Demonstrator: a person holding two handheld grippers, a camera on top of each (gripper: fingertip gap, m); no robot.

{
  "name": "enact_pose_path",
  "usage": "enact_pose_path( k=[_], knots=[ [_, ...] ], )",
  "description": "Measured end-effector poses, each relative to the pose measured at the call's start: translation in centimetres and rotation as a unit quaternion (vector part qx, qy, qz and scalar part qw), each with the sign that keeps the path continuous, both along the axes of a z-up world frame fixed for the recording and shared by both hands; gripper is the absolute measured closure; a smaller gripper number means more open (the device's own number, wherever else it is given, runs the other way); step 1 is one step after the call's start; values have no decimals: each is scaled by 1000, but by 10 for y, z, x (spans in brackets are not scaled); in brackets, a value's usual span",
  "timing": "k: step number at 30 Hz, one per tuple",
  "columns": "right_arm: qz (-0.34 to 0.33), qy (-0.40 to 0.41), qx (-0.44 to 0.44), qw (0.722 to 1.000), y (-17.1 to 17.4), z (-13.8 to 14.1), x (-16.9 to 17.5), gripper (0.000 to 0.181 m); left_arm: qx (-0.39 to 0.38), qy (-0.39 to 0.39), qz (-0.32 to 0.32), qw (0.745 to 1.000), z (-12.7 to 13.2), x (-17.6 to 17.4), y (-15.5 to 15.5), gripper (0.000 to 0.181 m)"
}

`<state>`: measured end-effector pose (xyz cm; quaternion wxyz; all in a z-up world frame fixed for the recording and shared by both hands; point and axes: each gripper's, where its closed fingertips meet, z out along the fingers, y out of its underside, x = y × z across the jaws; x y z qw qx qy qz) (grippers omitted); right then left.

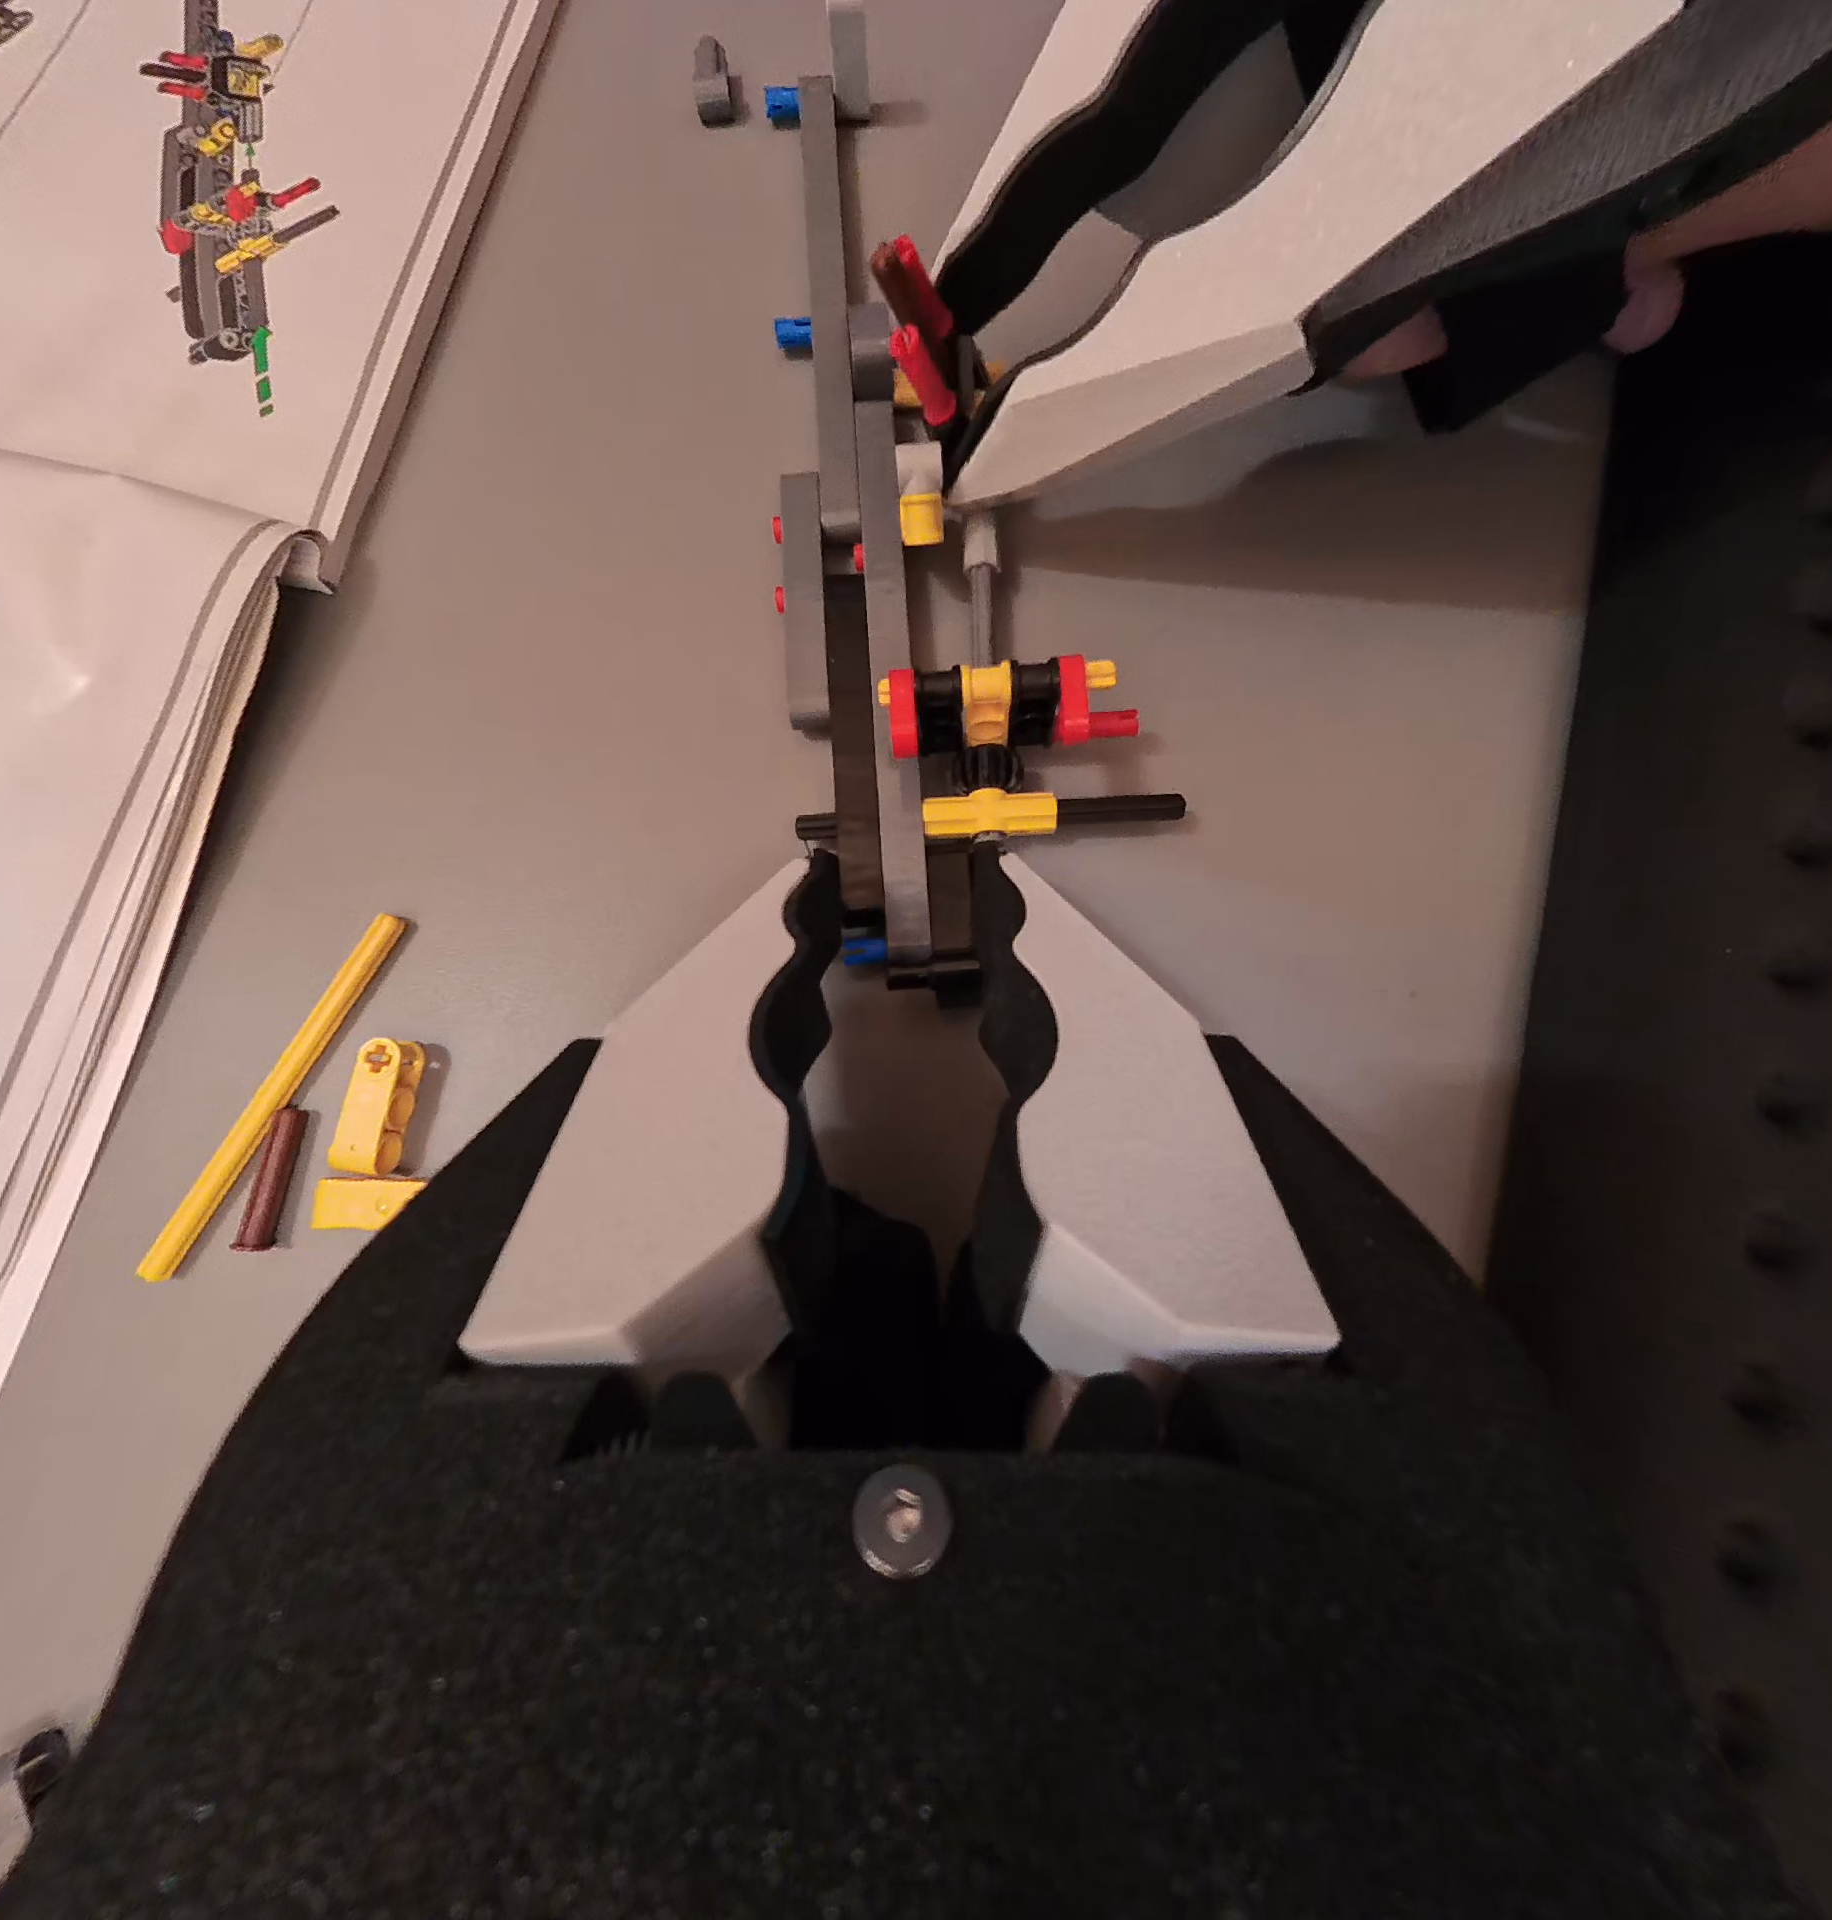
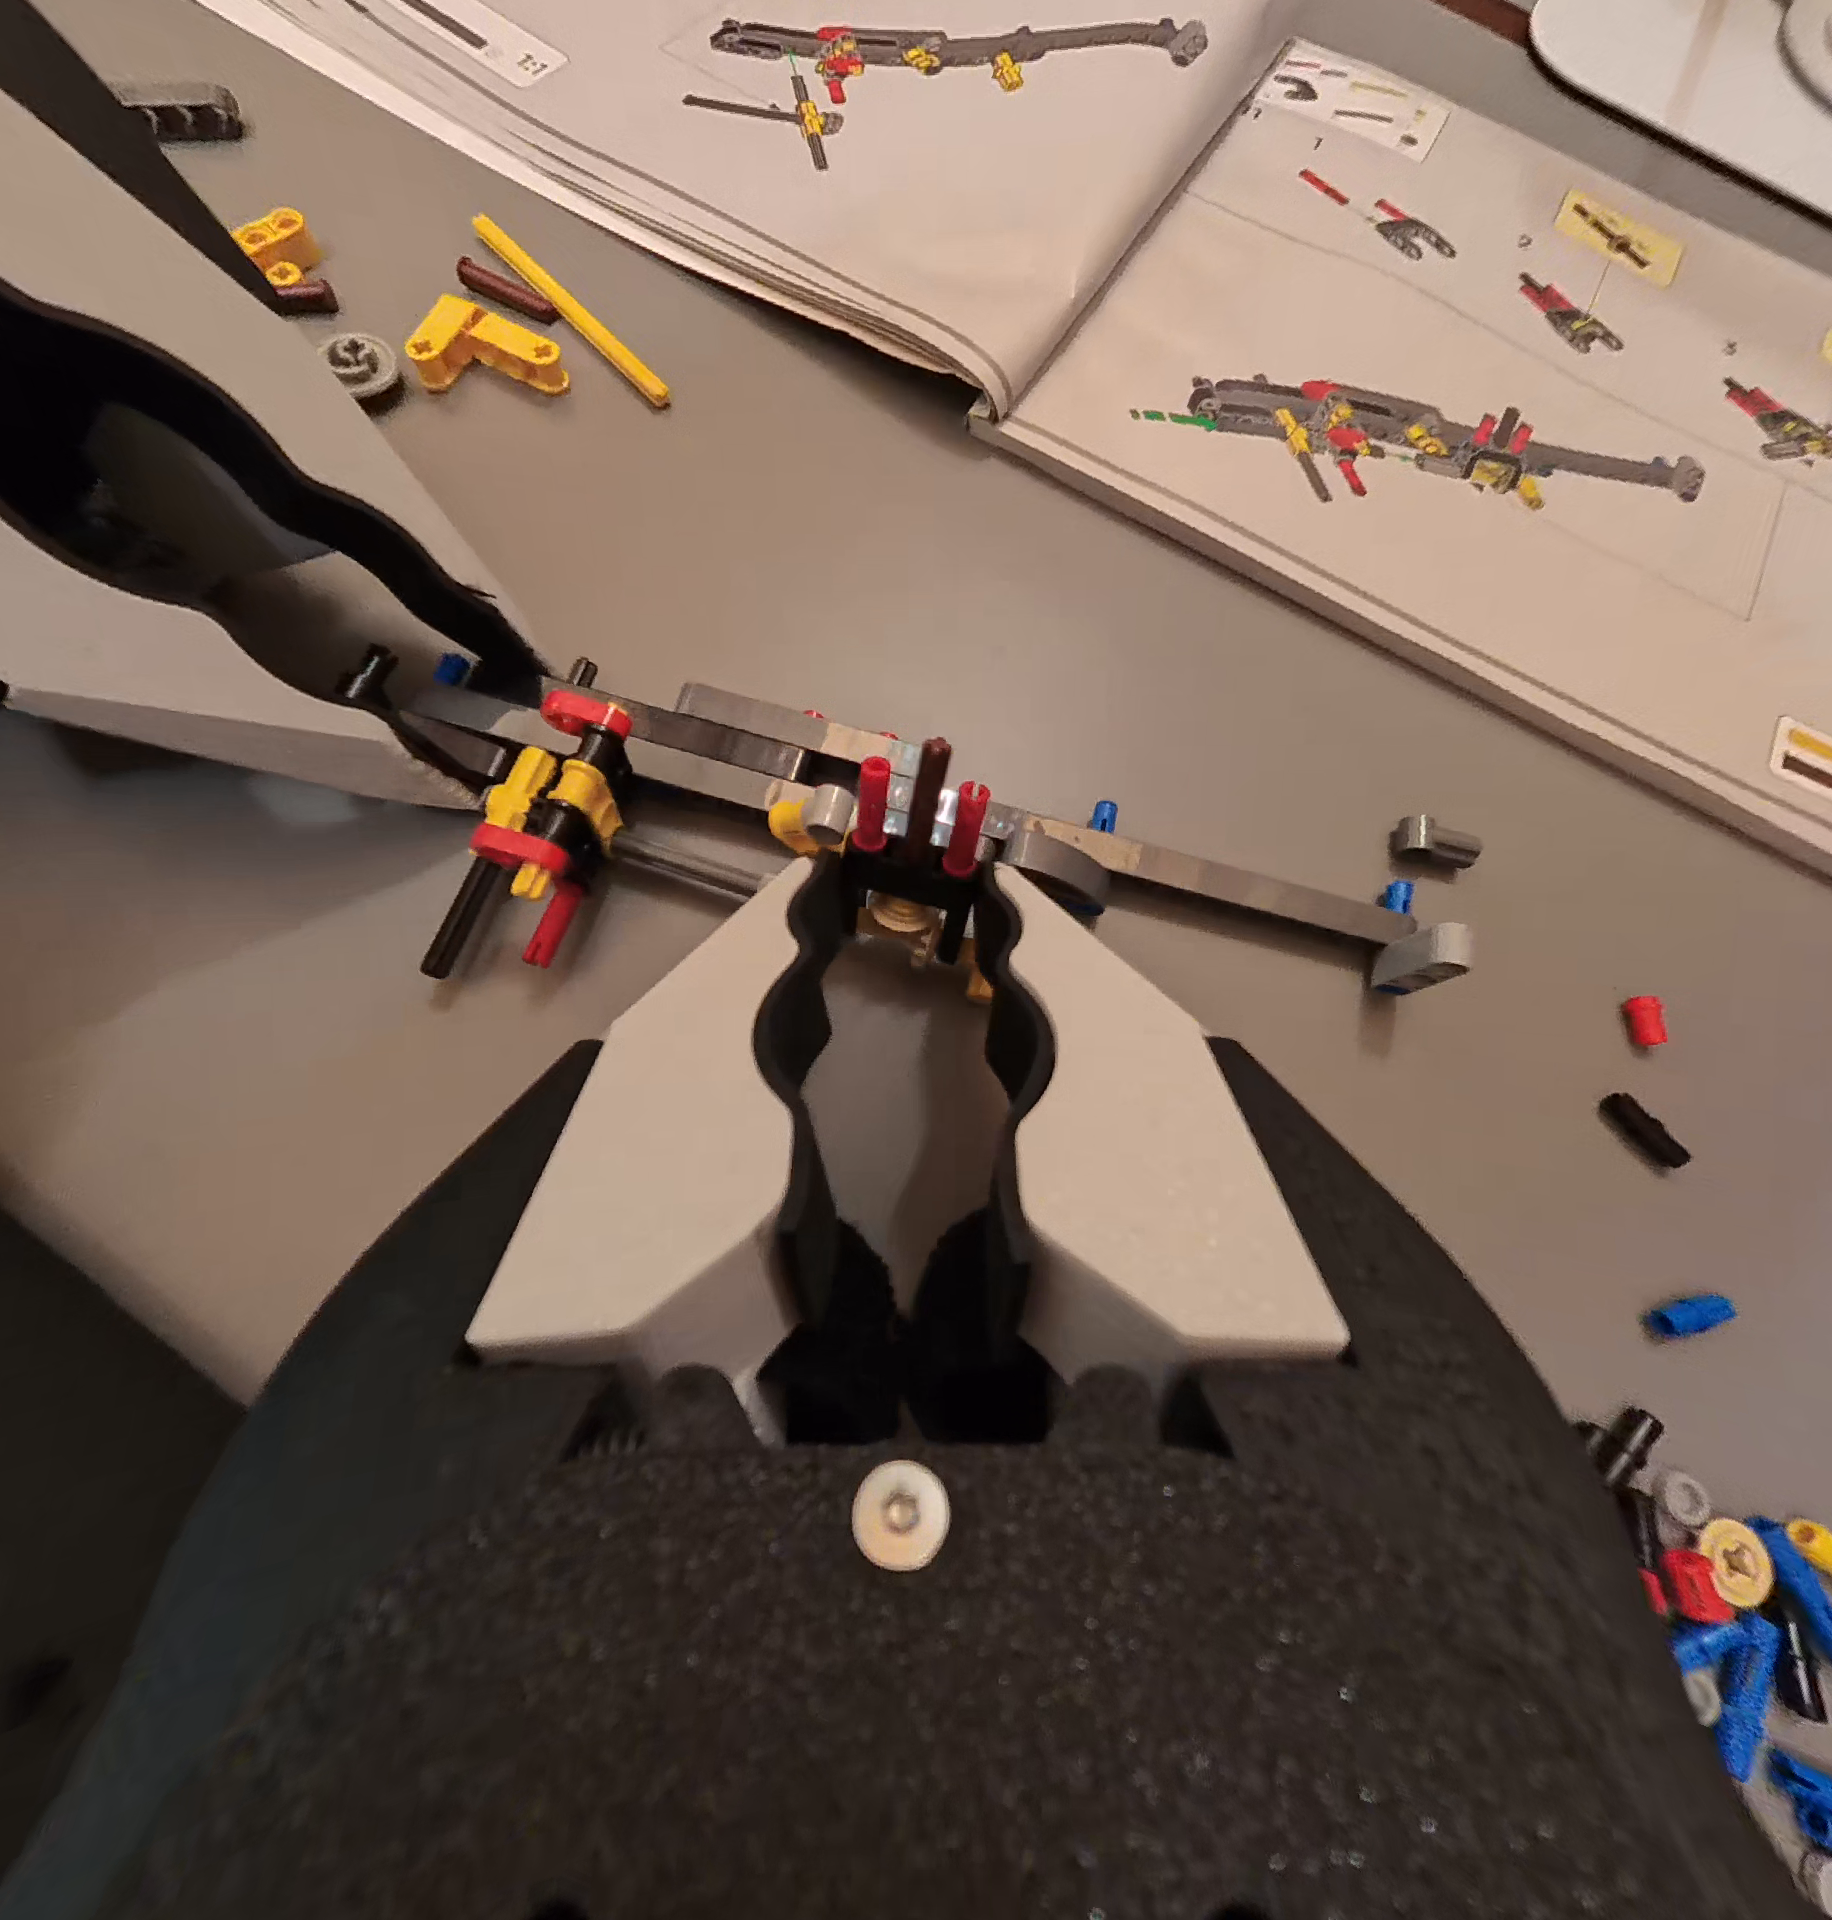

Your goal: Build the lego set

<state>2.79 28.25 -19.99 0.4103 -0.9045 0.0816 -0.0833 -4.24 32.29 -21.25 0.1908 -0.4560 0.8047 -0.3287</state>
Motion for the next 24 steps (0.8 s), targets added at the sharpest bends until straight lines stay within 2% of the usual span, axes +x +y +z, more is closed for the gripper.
enact_pose_path(
  k=[16, 19, 24],
  knots=[
    [-2, -23, -6, 1000, 1, -1, 0, 157, -1, 6, 5, 1000, 0, -1, 0, 158],
    [-2, 2, 0, 1000, 1, -1, 1, 157, 1, 2, 1, 1000, 0, -1, 0, 158],
    [19, -11, 9, 1000, 3, 0, -2, 156, -20, 11, -9, 1000, 1, -8, -1, 155]
  ],
)
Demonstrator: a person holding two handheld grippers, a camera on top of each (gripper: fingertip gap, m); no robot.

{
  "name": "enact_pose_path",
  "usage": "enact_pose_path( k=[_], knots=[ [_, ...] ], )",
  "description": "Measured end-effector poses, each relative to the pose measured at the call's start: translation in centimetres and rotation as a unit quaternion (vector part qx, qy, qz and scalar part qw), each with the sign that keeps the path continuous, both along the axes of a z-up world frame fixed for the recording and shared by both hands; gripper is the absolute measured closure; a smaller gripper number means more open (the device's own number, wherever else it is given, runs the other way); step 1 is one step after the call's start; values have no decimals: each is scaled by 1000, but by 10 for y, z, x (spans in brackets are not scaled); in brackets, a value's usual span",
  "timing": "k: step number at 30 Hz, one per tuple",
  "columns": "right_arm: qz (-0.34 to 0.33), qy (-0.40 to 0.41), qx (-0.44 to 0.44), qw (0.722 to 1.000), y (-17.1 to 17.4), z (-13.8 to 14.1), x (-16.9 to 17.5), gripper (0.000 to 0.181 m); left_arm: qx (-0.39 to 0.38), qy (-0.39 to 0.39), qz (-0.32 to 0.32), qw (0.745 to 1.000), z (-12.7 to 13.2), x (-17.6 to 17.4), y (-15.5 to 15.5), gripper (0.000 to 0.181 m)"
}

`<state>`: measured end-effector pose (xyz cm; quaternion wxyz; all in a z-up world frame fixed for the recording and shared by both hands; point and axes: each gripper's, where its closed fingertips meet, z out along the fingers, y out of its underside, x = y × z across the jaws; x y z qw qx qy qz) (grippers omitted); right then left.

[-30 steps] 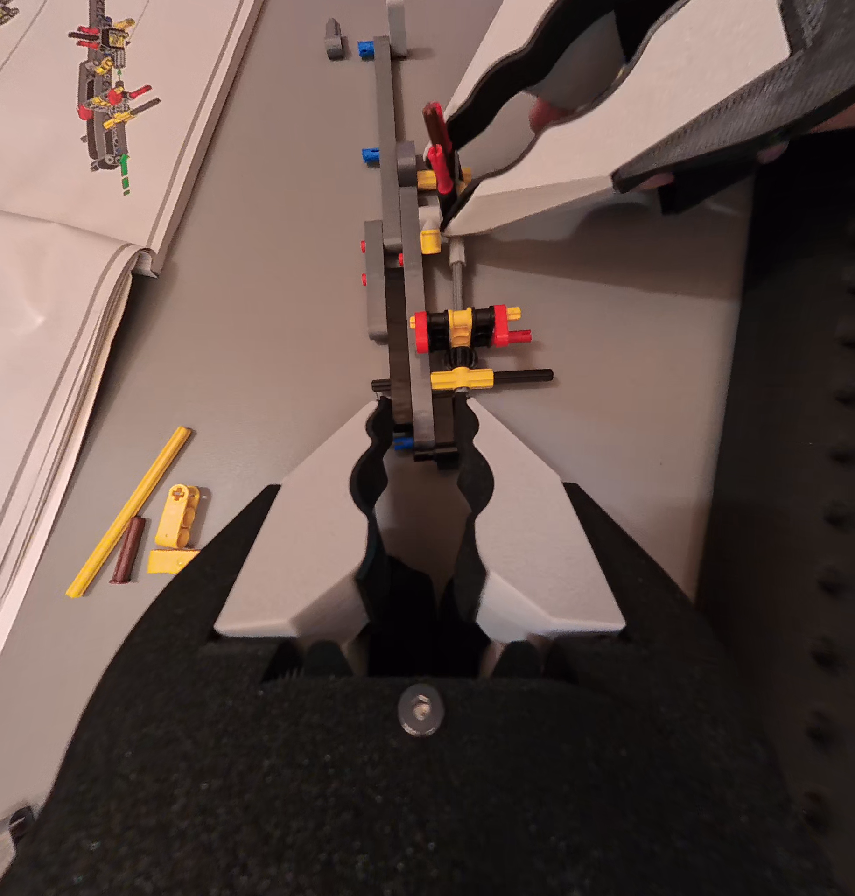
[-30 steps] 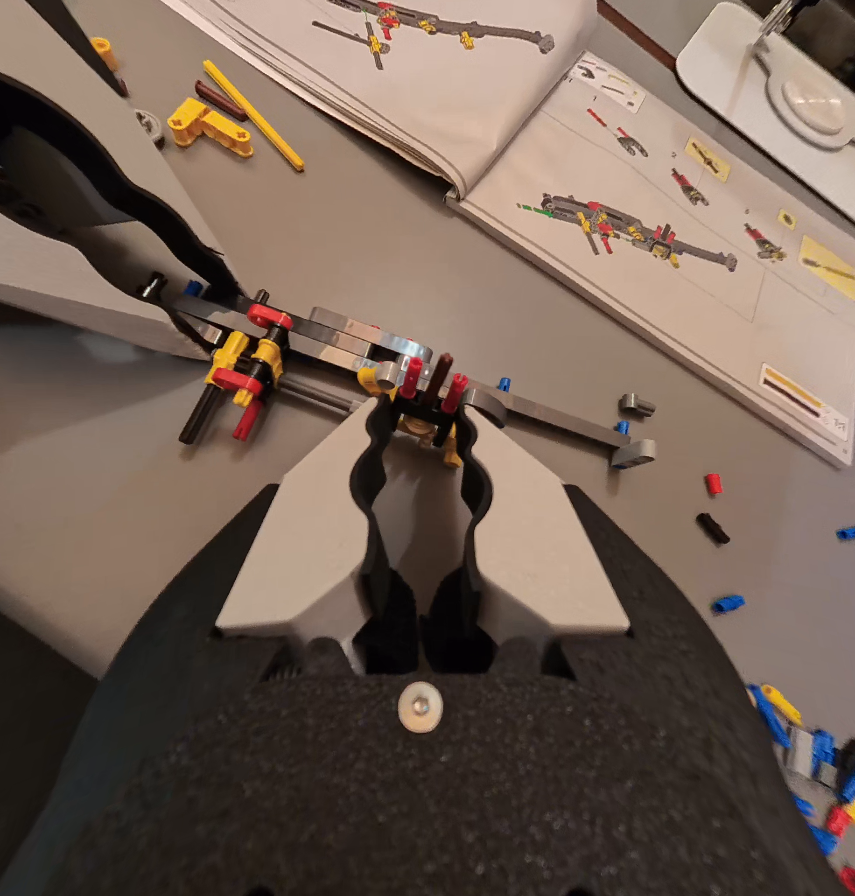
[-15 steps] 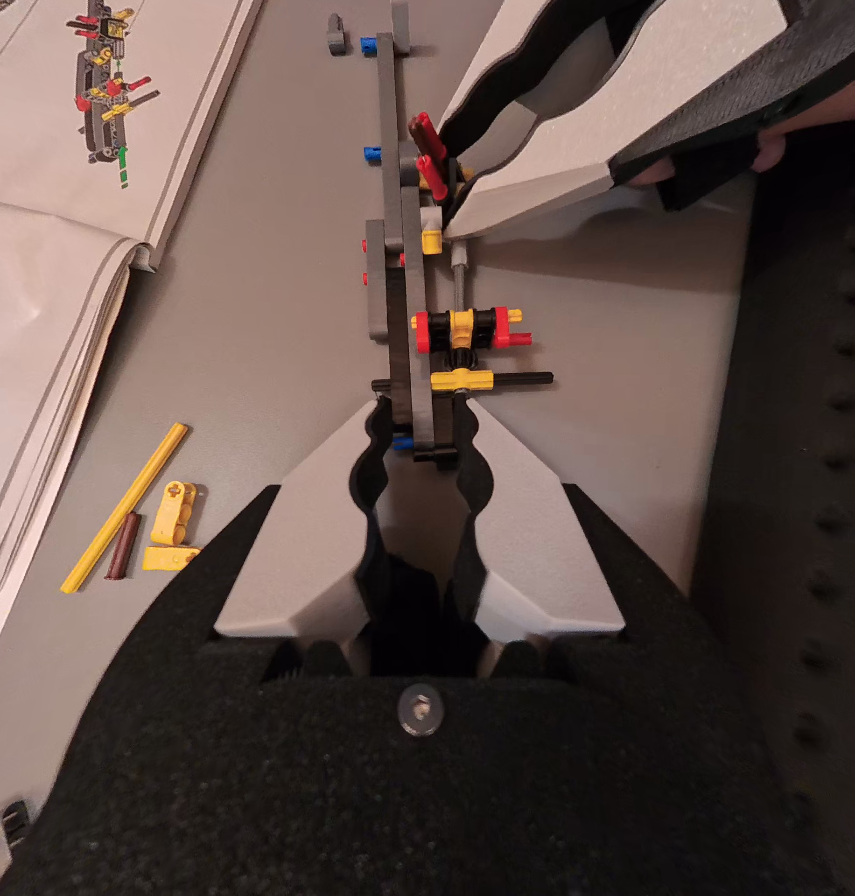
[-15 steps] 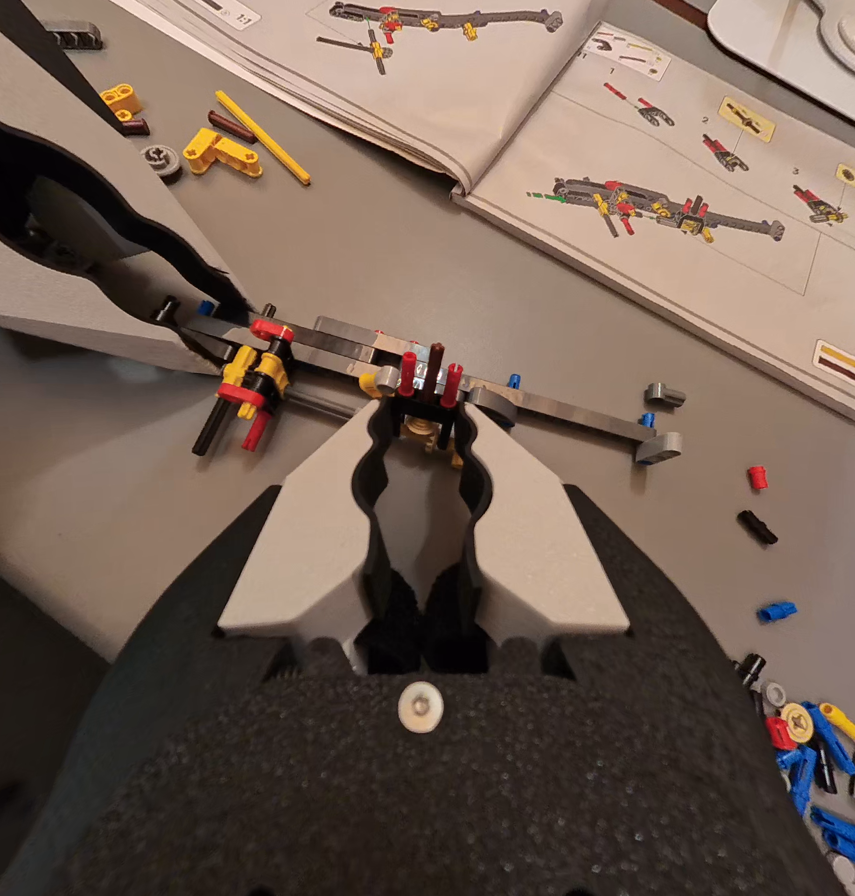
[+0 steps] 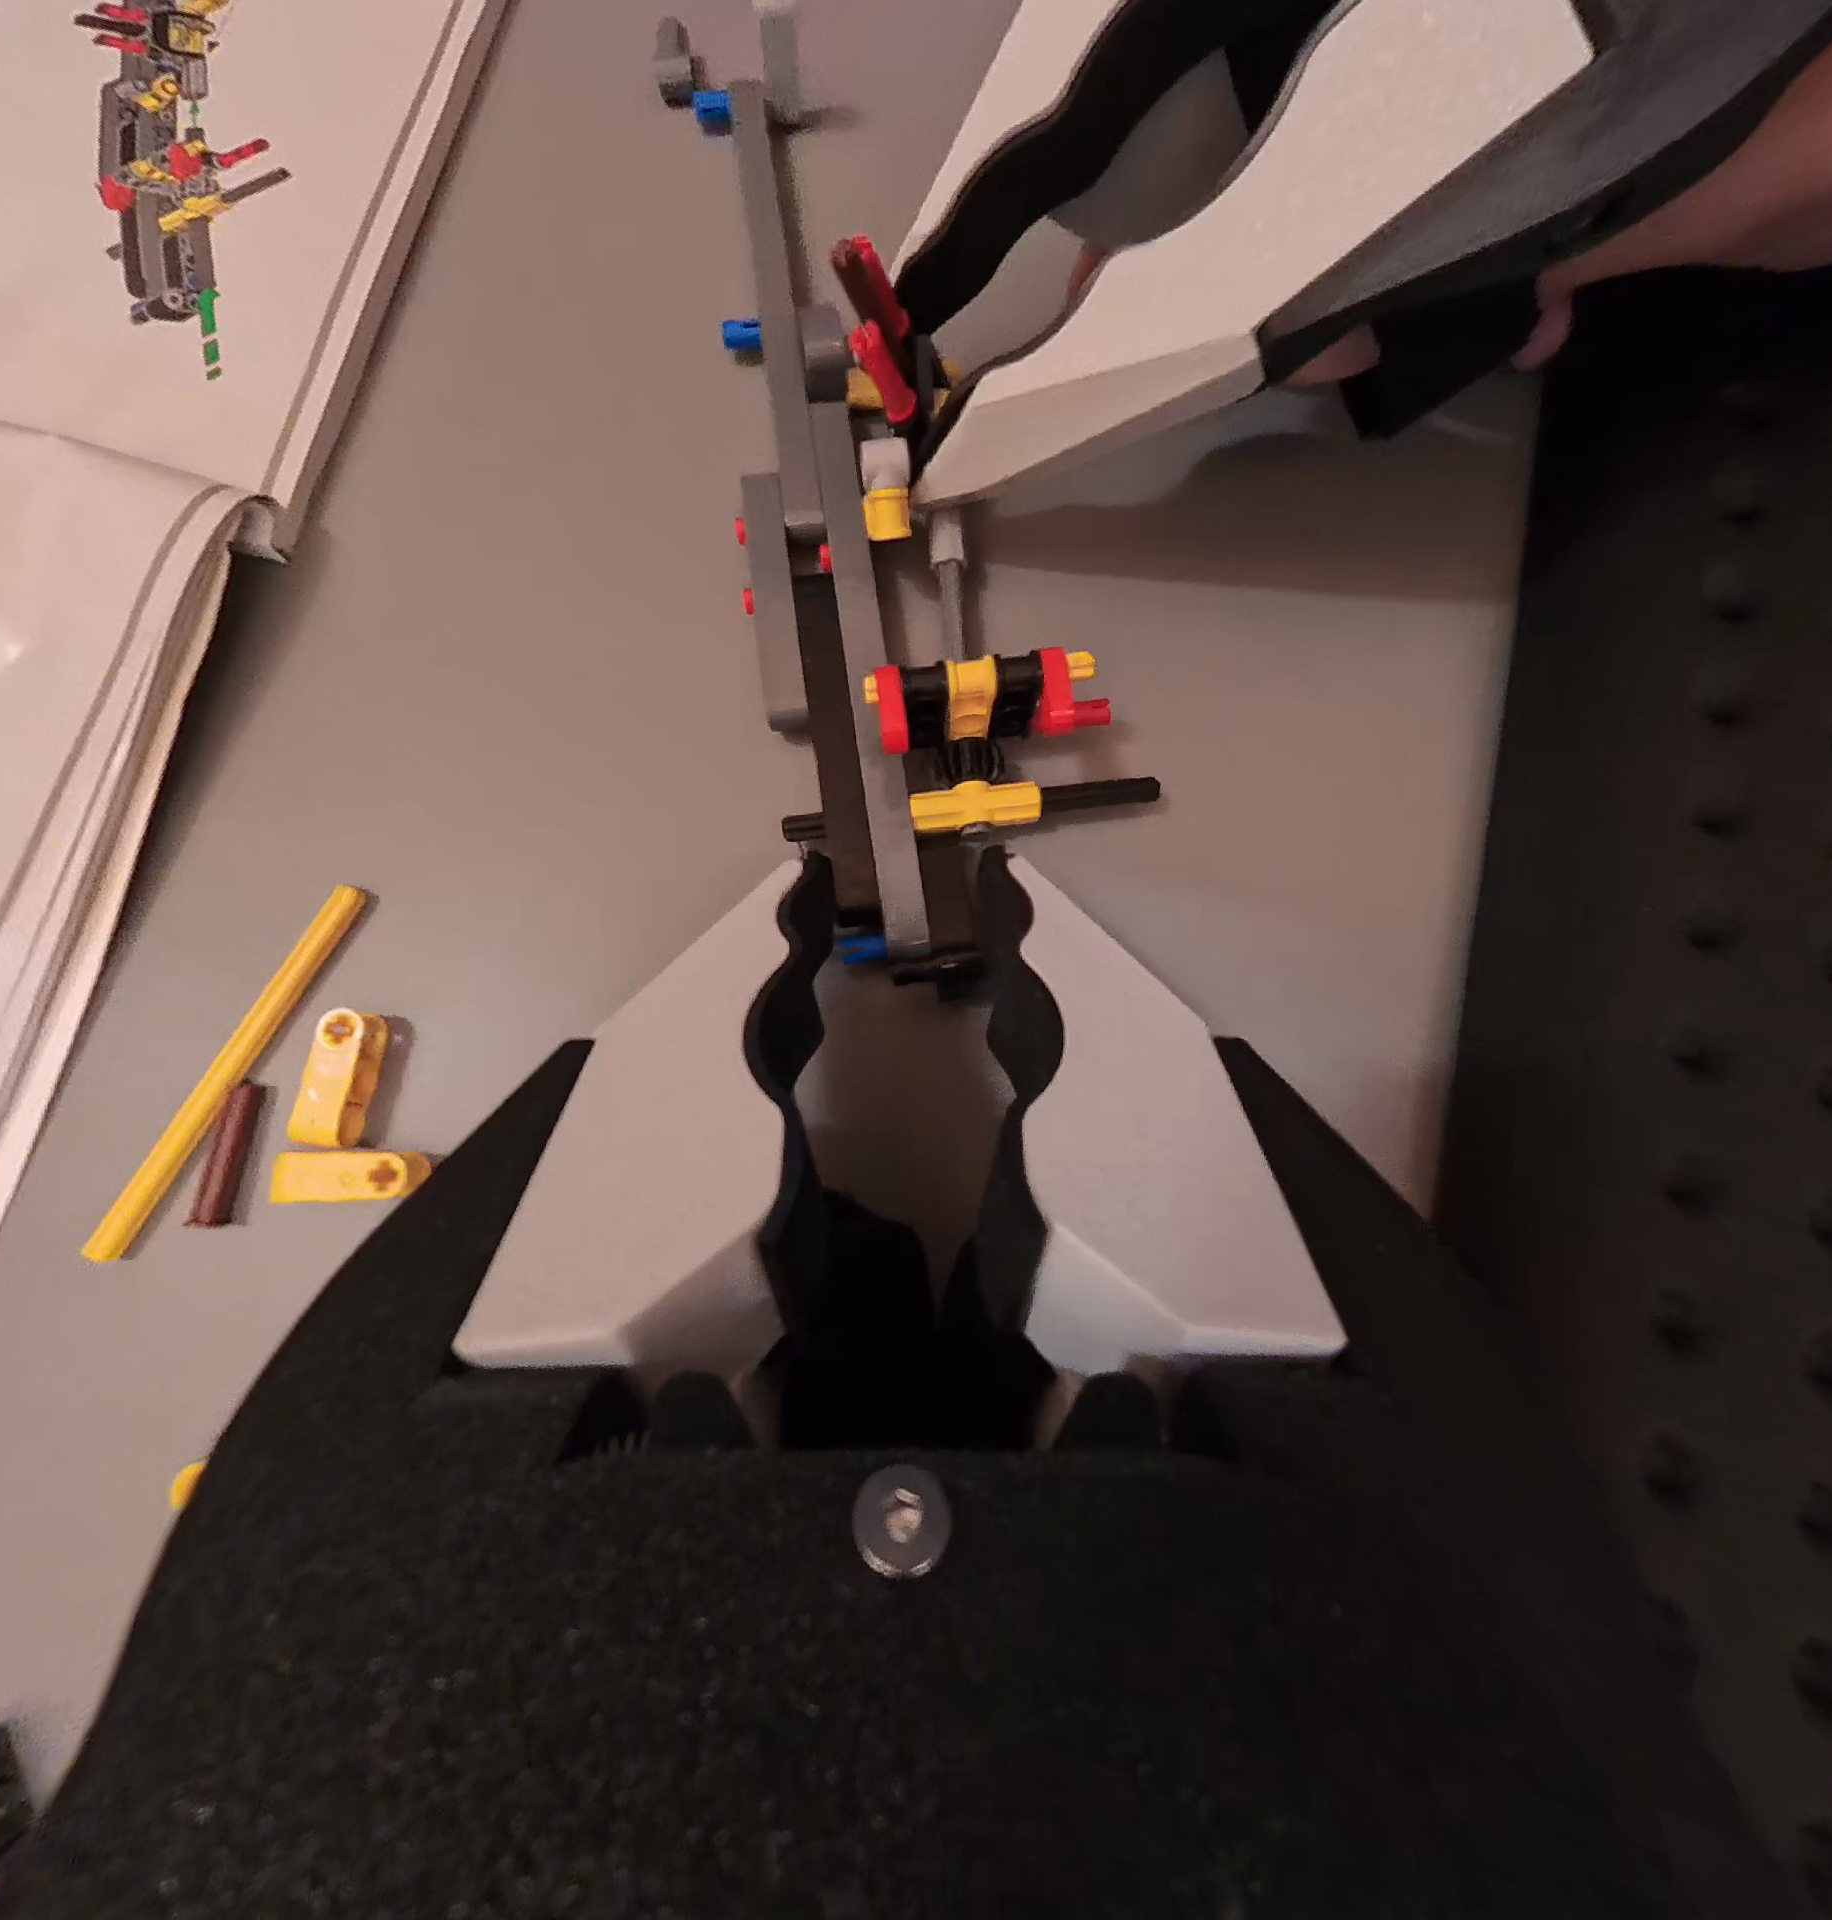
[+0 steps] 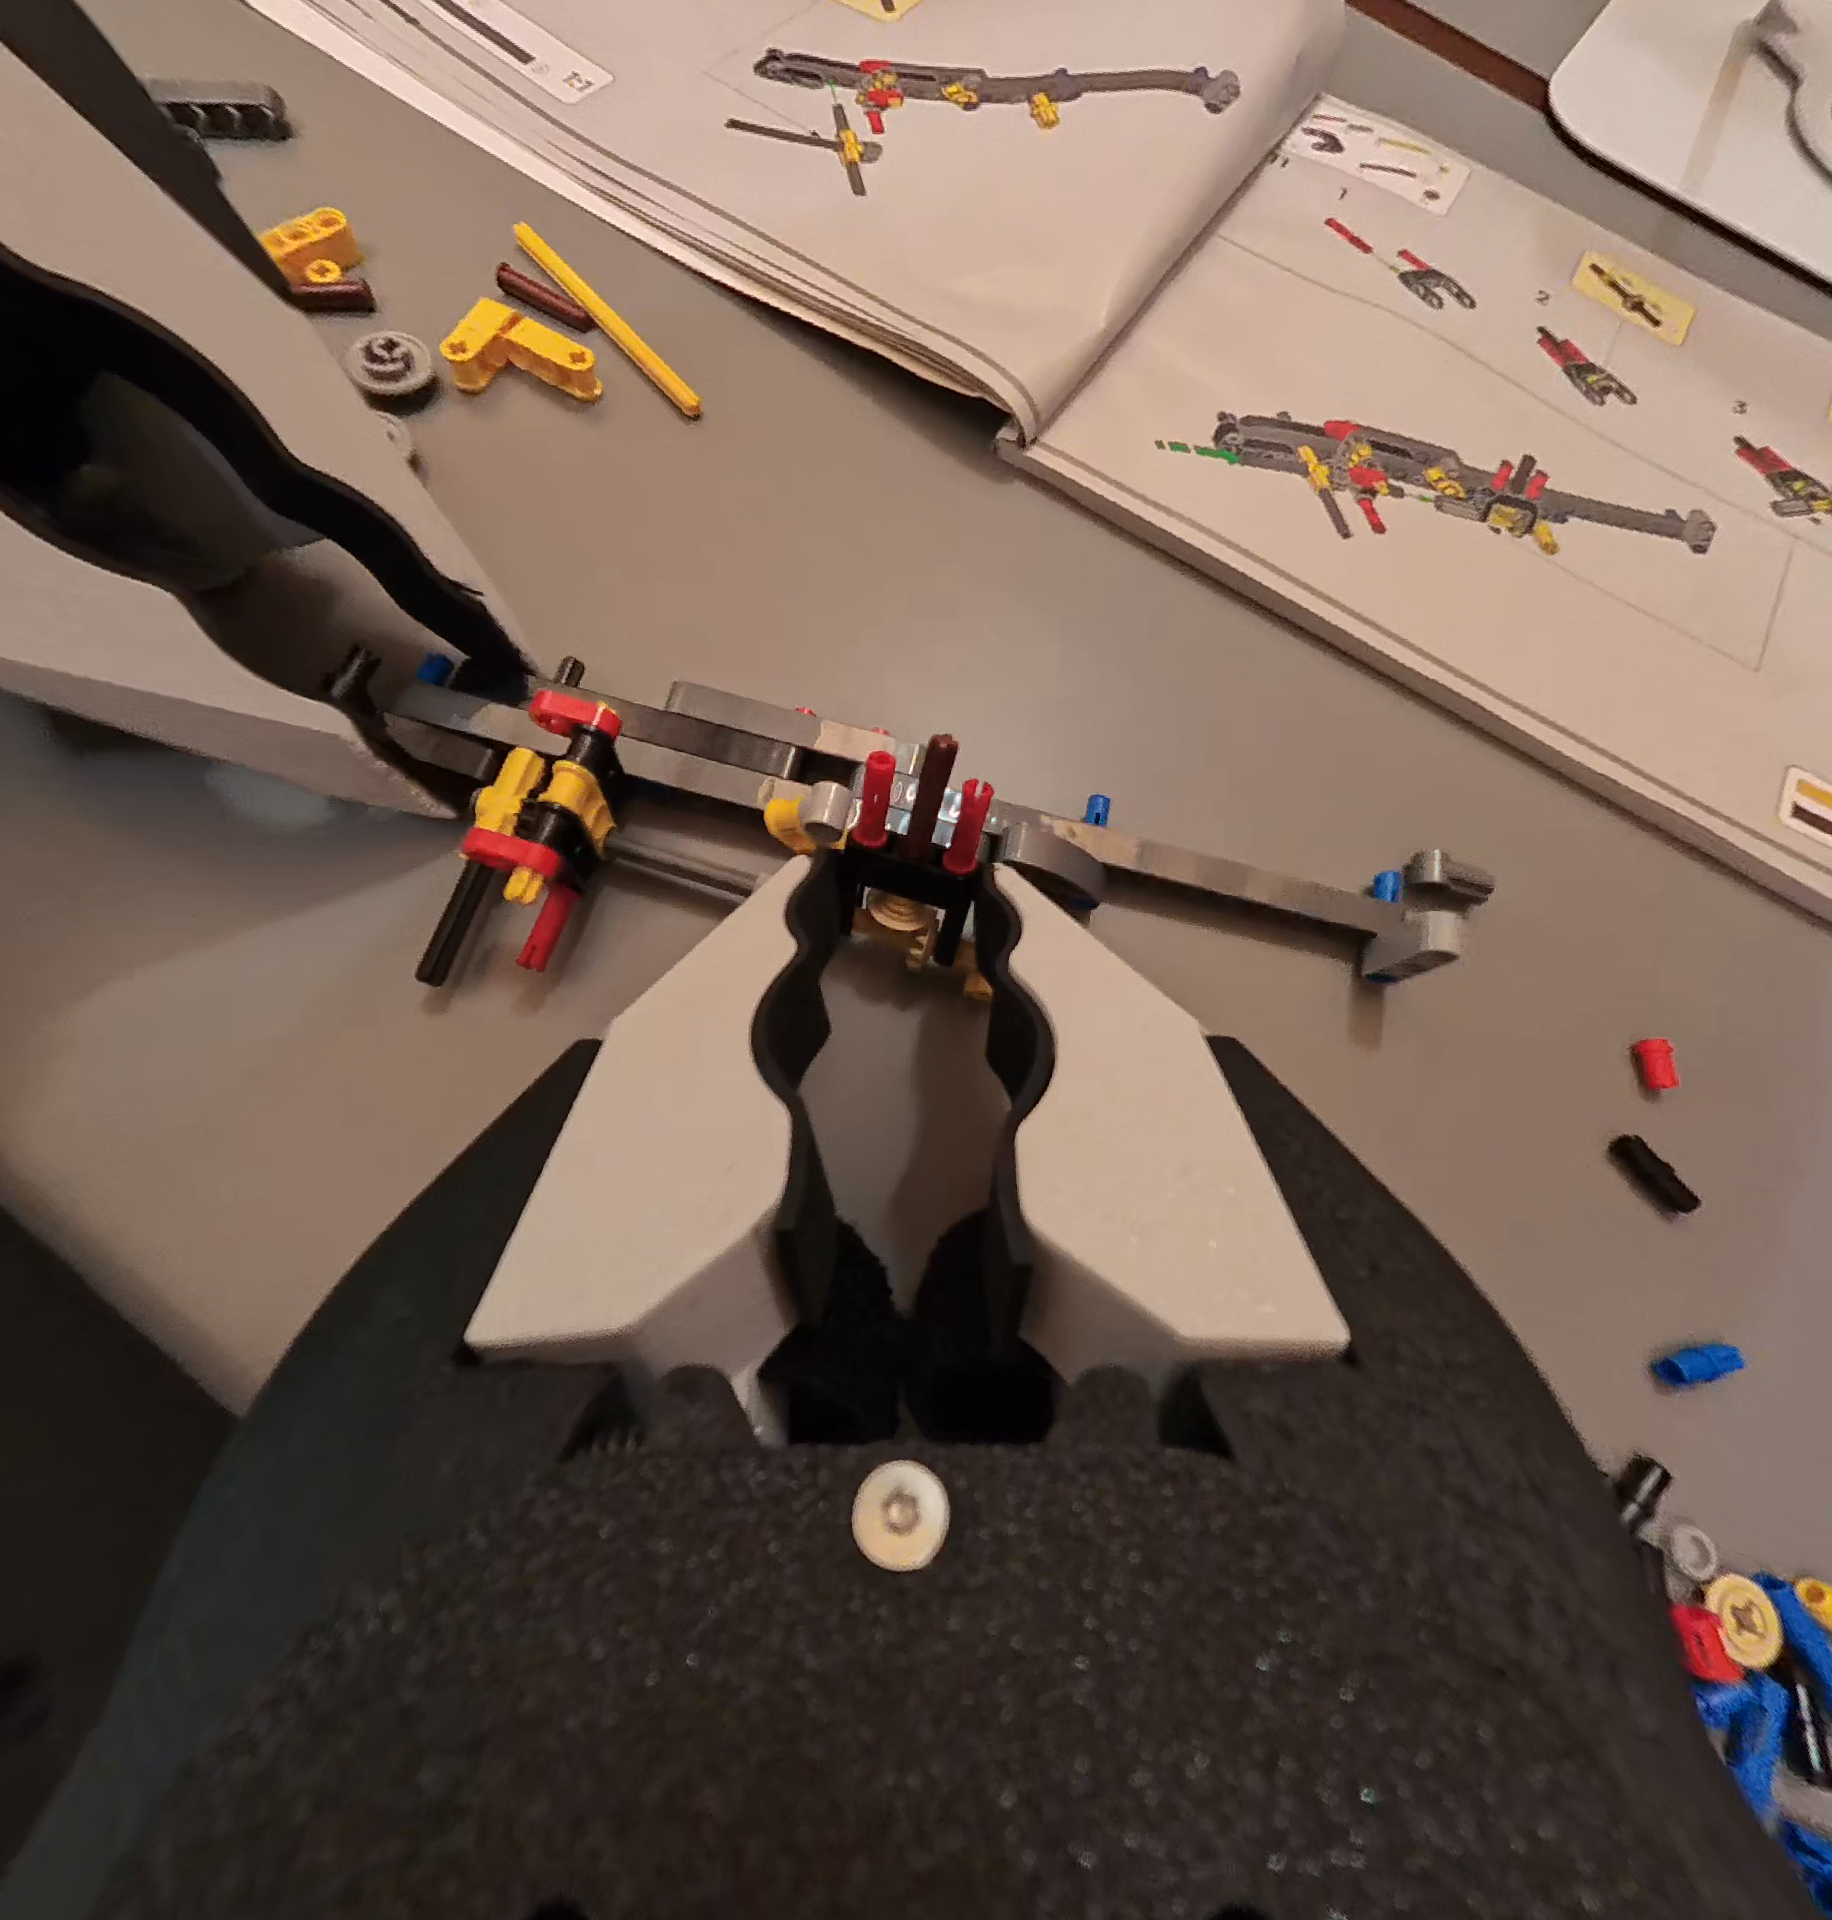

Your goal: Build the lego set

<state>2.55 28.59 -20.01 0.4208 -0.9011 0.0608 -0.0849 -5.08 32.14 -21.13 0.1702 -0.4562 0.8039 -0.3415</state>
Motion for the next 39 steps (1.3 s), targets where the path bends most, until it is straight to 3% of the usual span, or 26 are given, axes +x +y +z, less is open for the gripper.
enact_pose_path(
  k=[9, 17, 19, 26, 29, 32, 36, 39],
  knots=[
    [29, -14, 4, 999, 3, 0, -8, 156, 13, -1, -13, 1000, 2, -11, 1, 154],
    [29, -22, 4, 999, 3, 1, -8, 156, -54, -6, 9, 998, 16, -10, 4, 145],
    [29, -22, 5, 999, 3, 1, -8, 156, -32, -1, 4, 999, 11, -14, 8, 154],
    [30, -19, 6, 999, 3, 1, -9, 156, -26, -4, -2, 1000, 11, -21, 5, 159],
    [25, -24, 5, 999, 3, 1, -7, 156, -42, -13, -4, 999, 18, -26, 5, 153],
    [25, -21, 5, 999, 3, 1, -7, 156, -12, 0, 6, 1000, 6, -31, 13, 149],
    [25, -16, 7, 1000, 4, 1, -7, 156, 15, 7, 4, 1000, -1, -28, 7, 167],
    [18, -18, 5, 1000, 3, 1, -5, 156, 34, 2, 12, 999, -1, -24, 7, 167]
  ],
)
